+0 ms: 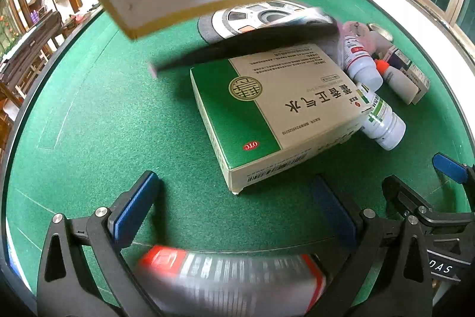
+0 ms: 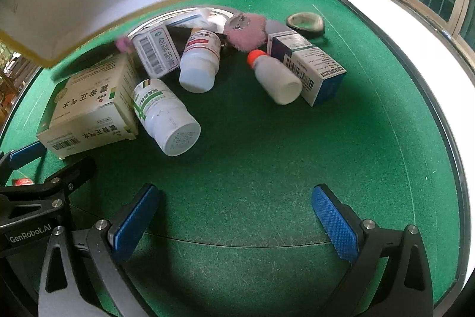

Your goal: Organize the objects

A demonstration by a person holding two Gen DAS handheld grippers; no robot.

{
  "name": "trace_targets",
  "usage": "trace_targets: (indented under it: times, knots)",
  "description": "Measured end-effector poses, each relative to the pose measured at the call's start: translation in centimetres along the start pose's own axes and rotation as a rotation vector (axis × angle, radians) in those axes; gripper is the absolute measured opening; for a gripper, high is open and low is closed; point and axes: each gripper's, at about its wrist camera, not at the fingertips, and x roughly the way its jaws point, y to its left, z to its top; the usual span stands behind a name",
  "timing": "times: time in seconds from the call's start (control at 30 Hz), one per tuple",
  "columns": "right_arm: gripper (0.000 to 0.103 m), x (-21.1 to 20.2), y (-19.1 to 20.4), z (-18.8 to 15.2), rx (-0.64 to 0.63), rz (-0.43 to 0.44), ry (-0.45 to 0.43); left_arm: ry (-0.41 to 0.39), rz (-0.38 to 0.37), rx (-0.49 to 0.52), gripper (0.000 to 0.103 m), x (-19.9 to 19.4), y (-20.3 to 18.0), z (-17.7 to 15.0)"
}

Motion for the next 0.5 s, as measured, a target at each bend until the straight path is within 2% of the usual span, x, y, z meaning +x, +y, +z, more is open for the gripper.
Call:
trace_targets:
  times: [0.5]
  knots:
    - [0.103, 0.03, -0.01, -0.04, 0.0, 0.0, 0.0, -0.001, 0.0, 0.0, 0.103, 0.04, 0.01, -0.05]
